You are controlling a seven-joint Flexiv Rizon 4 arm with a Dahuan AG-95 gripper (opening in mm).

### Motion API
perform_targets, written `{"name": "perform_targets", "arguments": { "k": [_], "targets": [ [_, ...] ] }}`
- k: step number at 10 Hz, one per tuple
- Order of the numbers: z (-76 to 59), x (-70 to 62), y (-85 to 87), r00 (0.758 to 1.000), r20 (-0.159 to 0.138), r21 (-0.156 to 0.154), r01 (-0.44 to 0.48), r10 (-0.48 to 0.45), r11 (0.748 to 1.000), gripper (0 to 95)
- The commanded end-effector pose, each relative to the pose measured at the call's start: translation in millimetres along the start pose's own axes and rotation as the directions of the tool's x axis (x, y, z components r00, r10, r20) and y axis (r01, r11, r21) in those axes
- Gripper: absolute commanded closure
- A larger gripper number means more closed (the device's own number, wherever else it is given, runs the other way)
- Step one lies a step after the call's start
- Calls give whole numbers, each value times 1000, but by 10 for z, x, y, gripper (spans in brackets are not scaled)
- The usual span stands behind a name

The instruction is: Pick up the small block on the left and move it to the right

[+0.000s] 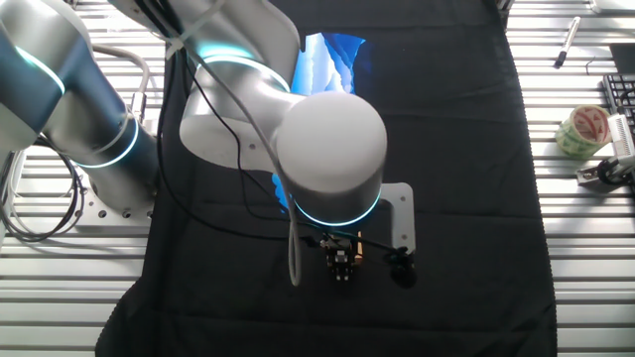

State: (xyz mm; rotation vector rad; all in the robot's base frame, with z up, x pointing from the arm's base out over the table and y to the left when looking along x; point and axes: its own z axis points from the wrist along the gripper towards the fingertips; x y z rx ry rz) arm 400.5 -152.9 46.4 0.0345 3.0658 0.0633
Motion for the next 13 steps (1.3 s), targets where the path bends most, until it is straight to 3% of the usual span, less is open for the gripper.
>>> {"name": "perform_targets", "arguments": {
  "k": [1, 6, 10, 13],
  "targets": [
    [-5, -12, 7, 1000, 3, -9, 3, -3, 1000, 190],
    [-5, -12, 7, 1000, 10, -15, 8, -8, 1000, 190],
    [-5, -12, 7, 1000, -14, -12, 16, -16, 1000, 190],
    [-5, -12, 7, 1000, -13, -11, 21, -21, 1000, 190]
  ]
}}
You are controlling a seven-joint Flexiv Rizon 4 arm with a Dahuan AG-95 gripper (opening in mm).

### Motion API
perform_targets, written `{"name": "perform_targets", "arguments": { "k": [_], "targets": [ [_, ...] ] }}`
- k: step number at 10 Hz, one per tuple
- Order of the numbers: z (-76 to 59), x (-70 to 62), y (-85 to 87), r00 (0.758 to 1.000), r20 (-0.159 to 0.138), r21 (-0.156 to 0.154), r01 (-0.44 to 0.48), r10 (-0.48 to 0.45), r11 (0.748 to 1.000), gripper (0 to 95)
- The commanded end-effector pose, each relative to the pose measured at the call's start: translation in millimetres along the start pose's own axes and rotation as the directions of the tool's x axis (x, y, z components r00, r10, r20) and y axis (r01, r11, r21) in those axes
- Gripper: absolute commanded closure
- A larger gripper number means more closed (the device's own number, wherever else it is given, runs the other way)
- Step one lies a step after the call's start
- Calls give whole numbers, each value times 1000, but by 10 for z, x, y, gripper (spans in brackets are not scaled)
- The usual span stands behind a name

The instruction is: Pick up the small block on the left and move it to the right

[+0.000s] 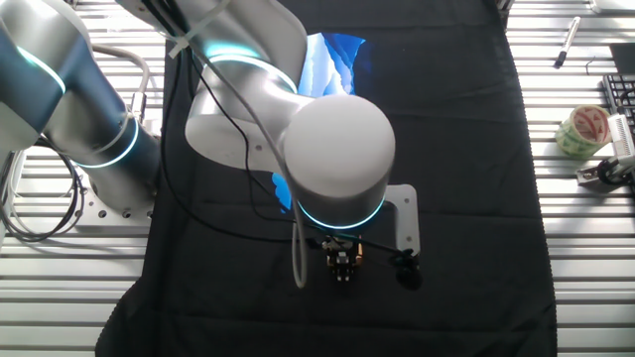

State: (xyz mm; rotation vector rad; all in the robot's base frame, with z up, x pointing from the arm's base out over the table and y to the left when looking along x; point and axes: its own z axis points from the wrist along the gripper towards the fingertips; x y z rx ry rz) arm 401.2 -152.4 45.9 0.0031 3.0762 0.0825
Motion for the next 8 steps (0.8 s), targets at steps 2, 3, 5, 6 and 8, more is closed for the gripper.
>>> {"name": "perform_targets", "arguments": {
  "k": [2, 3, 5, 6, 8],
  "targets": [
    [-10, -5, 3, 1000, 2, 34, 5, -5, 999, 190],
    [-10, -5, 3, 1000, 7, 50, 6, -7, 999, 190],
    [-10, -5, 3, 1000, 10, 45, 5, -5, 999, 190],
    [-10, -5, 3, 1000, 10, 44, 5, -5, 999, 190],
    [-10, -5, 3, 1000, 10, 43, 4, -4, 999, 380]
  ]
}}
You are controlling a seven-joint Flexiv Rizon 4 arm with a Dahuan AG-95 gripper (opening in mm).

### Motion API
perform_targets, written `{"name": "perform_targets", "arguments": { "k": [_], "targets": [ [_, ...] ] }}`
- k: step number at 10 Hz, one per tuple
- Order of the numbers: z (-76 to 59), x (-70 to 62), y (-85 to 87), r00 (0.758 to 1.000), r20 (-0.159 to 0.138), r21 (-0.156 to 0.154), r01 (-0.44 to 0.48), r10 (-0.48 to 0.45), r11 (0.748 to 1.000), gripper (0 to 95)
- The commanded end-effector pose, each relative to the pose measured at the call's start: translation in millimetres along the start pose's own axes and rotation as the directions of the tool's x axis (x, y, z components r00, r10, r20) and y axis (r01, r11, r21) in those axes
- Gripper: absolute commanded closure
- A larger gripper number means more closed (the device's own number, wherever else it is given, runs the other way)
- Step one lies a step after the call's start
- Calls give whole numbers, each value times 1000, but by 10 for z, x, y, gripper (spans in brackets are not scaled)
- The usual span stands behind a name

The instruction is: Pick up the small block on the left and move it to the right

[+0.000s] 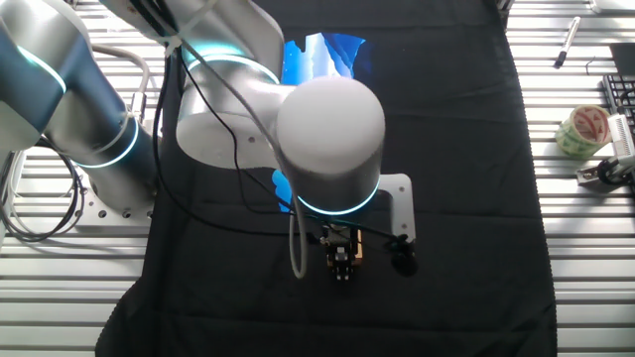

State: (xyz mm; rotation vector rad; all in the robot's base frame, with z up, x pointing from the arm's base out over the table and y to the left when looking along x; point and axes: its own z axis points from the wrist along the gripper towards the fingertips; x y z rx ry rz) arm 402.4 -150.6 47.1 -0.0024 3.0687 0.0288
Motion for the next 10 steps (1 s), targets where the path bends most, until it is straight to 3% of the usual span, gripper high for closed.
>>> {"name": "perform_targets", "arguments": {
  "k": [1, 5, 10],
  "targets": [
    [0, 8, -16, 1000, 2, 7, -2, 2, 1000, 380],
    [7, 9, -16, 1000, 3, 1, -4, 4, 1000, 380],
    [159, 22, -7, 1000, 18, -5, -5, 5, 1000, 380]
  ]
}}
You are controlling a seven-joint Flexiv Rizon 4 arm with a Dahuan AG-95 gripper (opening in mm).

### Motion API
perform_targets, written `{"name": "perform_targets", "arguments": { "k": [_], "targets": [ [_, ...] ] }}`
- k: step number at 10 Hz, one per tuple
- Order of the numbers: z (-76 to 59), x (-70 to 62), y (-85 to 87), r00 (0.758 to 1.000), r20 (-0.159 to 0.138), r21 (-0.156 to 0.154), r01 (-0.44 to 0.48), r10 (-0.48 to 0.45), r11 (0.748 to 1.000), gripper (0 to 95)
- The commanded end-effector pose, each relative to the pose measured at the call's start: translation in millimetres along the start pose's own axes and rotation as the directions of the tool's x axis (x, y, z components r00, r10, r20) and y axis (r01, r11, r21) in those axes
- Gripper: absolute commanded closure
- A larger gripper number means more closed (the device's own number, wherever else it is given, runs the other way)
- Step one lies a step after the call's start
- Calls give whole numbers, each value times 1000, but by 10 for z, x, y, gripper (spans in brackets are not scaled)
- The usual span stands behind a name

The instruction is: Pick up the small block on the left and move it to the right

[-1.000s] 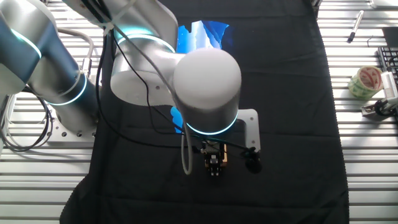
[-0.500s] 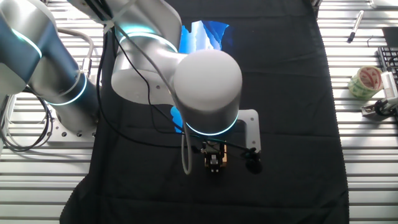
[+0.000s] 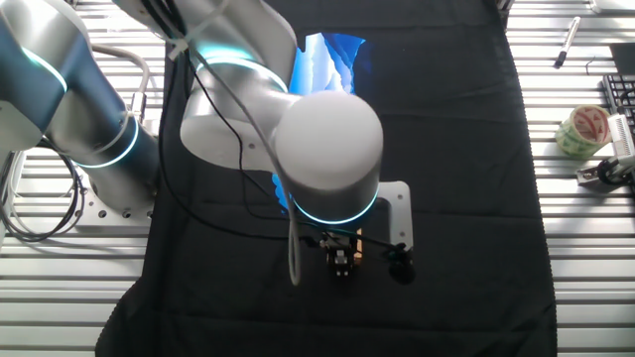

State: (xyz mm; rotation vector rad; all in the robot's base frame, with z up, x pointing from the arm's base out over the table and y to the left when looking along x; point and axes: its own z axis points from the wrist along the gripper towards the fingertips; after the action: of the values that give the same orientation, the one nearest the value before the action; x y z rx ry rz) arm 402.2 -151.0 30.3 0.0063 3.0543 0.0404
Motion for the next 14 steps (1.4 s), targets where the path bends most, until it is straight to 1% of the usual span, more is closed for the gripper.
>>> {"name": "perform_targets", "arguments": {
  "k": [1, 3, 6, 7, 8, 9, 10, 11, 12, 13, 14],
  "targets": [
    [-7, 7, 0, 1000, 0, 5, 1, -1, 1000, 380],
    [-7, 8, -1, 1000, -1, -9, -1, 1, 1000, 380],
    [20, 10, 2, 1000, -1, -10, -12, 12, 1000, 380],
    [29, 11, 3, 1000, -1, -17, -20, 20, 1000, 570],
    [23, 10, 2, 999, -18, -35, -38, 38, 999, 570],
    [19, 10, 2, 999, -17, -39, -44, 43, 998, 760],
    [10, 9, 1, 999, 1, -32, -42, 42, 999, 950],
    [10, 10, 1, 999, 3, -2, -33, 33, 999, 950],
    [10, 10, 1, 1000, 1, 14, -30, 30, 999, 950],
    [10, 10, 0, 999, -10, 32, -30, 30, 999, 950],
    [10, 10, 0, 999, -11, 27, -33, 33, 999, 950]
  ]
}}
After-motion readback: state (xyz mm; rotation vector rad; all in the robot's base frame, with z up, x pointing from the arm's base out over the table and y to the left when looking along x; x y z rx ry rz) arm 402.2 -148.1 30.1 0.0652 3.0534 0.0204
